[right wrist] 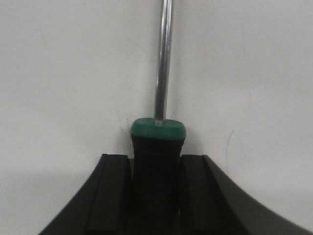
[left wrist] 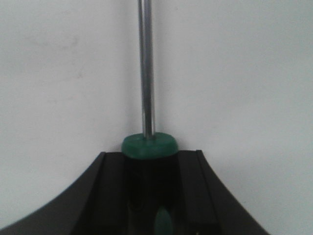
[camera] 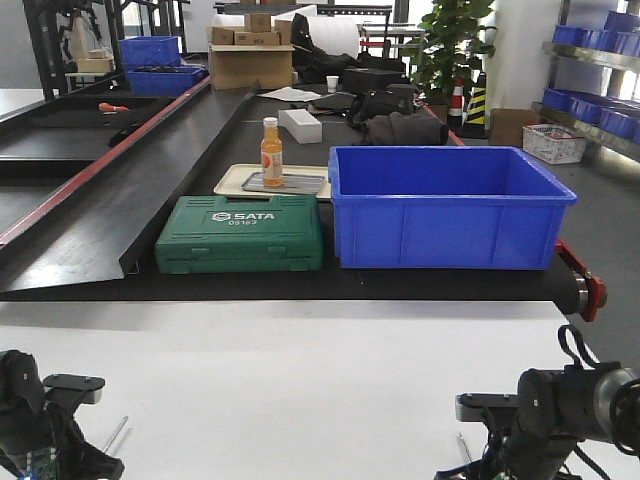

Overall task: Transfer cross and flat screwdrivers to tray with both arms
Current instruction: 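Lower the right gripper over the cross screwdriver handle and close, then lift both screwdrivers upright off the table with both grippers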

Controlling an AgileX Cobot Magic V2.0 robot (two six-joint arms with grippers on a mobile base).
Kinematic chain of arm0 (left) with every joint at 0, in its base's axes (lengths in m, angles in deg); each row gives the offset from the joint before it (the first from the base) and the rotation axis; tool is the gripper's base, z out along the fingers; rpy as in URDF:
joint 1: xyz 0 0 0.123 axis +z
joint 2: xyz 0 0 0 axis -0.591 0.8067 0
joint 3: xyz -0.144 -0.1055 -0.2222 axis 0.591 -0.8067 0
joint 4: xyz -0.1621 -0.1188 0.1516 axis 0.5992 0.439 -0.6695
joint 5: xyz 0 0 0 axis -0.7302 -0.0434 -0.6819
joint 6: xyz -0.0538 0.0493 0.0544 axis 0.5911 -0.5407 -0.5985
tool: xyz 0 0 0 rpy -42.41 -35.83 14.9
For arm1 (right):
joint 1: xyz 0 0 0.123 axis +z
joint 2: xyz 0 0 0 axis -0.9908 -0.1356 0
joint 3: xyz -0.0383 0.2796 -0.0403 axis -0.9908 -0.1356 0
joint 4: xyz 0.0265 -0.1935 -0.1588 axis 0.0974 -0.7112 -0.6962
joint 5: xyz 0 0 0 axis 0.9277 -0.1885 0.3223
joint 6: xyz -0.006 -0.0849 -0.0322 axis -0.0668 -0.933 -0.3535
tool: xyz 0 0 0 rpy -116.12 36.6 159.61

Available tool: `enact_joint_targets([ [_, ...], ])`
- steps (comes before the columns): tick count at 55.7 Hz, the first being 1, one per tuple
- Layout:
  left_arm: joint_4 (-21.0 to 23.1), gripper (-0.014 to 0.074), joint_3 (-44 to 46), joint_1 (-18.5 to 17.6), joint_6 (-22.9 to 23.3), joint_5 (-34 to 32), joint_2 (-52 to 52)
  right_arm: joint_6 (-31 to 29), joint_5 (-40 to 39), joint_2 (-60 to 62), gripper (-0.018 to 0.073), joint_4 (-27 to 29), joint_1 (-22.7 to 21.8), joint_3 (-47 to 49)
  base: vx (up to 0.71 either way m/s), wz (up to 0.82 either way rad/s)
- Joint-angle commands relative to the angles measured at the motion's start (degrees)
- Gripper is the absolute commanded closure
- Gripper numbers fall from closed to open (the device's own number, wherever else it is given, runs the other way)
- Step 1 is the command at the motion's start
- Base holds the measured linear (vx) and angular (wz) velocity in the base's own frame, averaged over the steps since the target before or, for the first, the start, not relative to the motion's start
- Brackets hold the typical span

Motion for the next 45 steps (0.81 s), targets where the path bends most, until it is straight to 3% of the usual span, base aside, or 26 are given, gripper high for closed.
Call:
enact_joint_targets([
  [1, 1.95, 0.0594, 0.65, -0.32, 0.33, 0.79, -1.53, 0.05, 2.13, 1.68, 0.0404, 1.22, -0.14, 0.44, 0.0, 0.0],
  [8, 2.32, 0.0594, 0.65, -1.04, 0.28, 1.27, -1.7, -0.11, 1.69, 1.8, 0.0574, 1.22, -0.14, 0.44, 0.0, 0.0],
  [21, 5.31, 0.0594, 0.65, -4.01, 0.21, -0.27, -5.63, -2.76, 1.76, 4.99, 0.057, 1.4, -0.14, 3.56, 0.0, 0.0],
  [37, 12.37, 0.0594, 0.65, -7.14, 0.4, -4.01, -17.23, -3.16, 1.69, 14.38, 0.0568, 3.22, -0.14, 8.35, 0.0, 0.0],
  [45, 13.25, 0.0594, 0.65, -7.68, 0.4, -6.63, -23.54, -4.28, 0.24, 20.27, 0.0568, 3.29, -0.02, 8.83, 0.0, 0.0],
])
